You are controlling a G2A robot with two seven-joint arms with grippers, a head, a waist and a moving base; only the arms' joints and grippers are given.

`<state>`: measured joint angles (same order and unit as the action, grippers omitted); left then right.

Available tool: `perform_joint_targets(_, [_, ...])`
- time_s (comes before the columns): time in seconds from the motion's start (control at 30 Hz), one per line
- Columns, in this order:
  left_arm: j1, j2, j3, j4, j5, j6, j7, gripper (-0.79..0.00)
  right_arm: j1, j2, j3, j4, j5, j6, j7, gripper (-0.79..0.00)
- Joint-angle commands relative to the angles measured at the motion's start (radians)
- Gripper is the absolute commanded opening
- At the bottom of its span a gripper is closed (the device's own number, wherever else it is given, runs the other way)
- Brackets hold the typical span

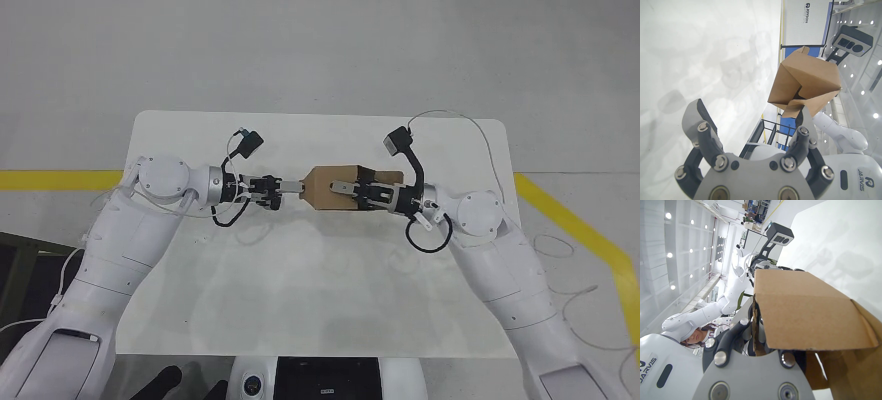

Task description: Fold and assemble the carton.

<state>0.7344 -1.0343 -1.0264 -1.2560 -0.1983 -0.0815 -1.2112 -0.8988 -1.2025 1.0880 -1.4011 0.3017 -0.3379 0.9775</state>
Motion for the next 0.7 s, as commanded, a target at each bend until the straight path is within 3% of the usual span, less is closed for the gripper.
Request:
perform_joint_targets(0.0, [0.0, -0.001, 0.002, 0.0, -0.007, -0.003, -0.002, 0.0, 0.0, -0.002, -0.004, 0.002, 0.025, -0.008, 0.006, -0.785])
perform_joint_targets(0.67, [0.003, -0.008, 0.014, 0.002, -0.064, -0.033, -0.024, 0.0, 0.024, -0.026, -0.052, 0.065, 0.175, -0.095, 0.037, -0.785])
